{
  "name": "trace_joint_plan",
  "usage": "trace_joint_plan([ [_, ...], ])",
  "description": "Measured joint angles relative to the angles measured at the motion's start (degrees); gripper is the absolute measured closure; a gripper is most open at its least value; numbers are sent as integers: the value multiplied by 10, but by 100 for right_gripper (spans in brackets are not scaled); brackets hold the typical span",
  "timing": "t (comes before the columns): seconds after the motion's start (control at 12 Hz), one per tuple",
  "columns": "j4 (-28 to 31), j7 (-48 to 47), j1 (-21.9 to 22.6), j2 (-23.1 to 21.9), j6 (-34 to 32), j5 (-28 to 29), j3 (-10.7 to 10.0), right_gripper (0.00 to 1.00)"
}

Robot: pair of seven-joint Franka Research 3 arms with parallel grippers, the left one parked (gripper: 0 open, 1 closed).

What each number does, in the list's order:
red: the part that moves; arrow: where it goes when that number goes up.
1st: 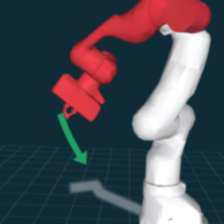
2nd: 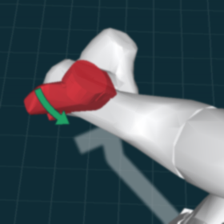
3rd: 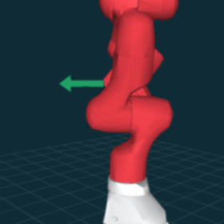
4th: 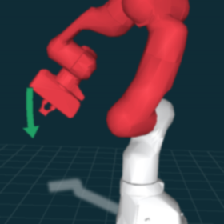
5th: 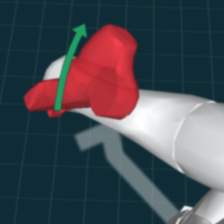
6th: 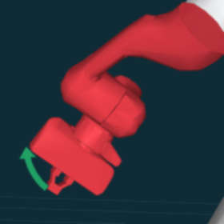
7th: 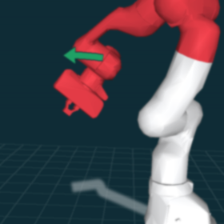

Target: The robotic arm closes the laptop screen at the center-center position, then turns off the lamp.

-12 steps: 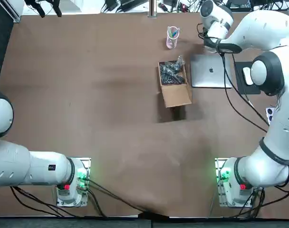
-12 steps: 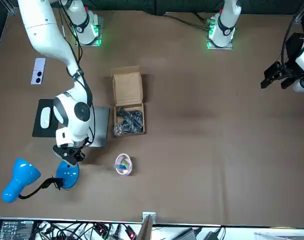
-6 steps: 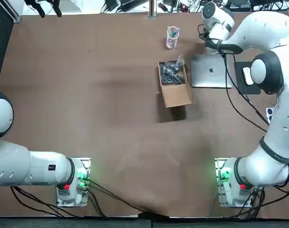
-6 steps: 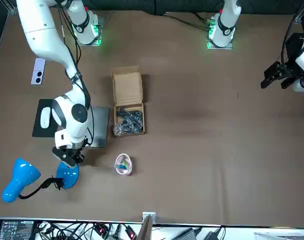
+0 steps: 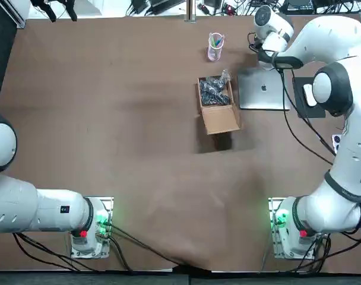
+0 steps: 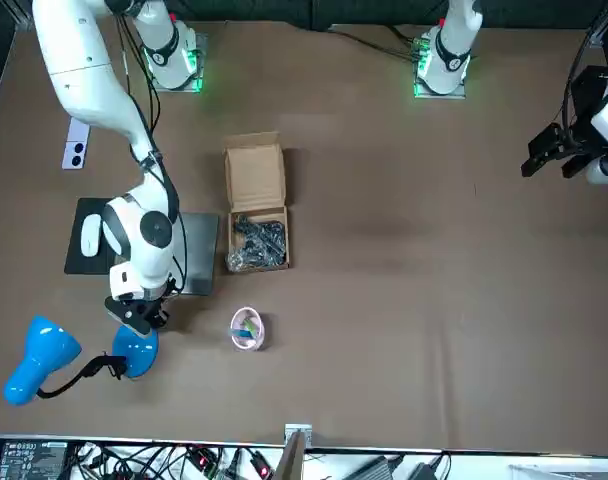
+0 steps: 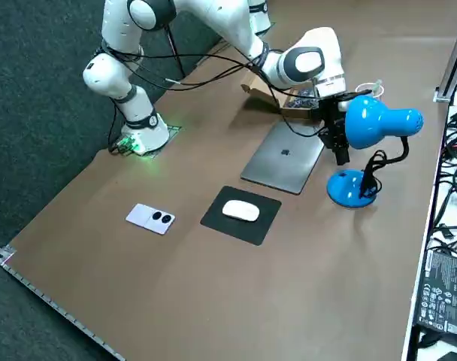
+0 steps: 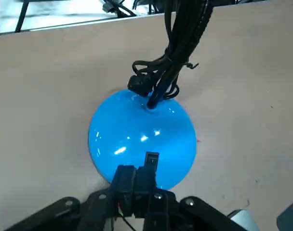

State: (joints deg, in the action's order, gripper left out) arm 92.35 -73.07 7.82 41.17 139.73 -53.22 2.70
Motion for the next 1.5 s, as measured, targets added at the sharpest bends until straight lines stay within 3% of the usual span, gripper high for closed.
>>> trace_joint_plan([
  [1.5,0,0,-14,15,39,-8,-4,99],
])
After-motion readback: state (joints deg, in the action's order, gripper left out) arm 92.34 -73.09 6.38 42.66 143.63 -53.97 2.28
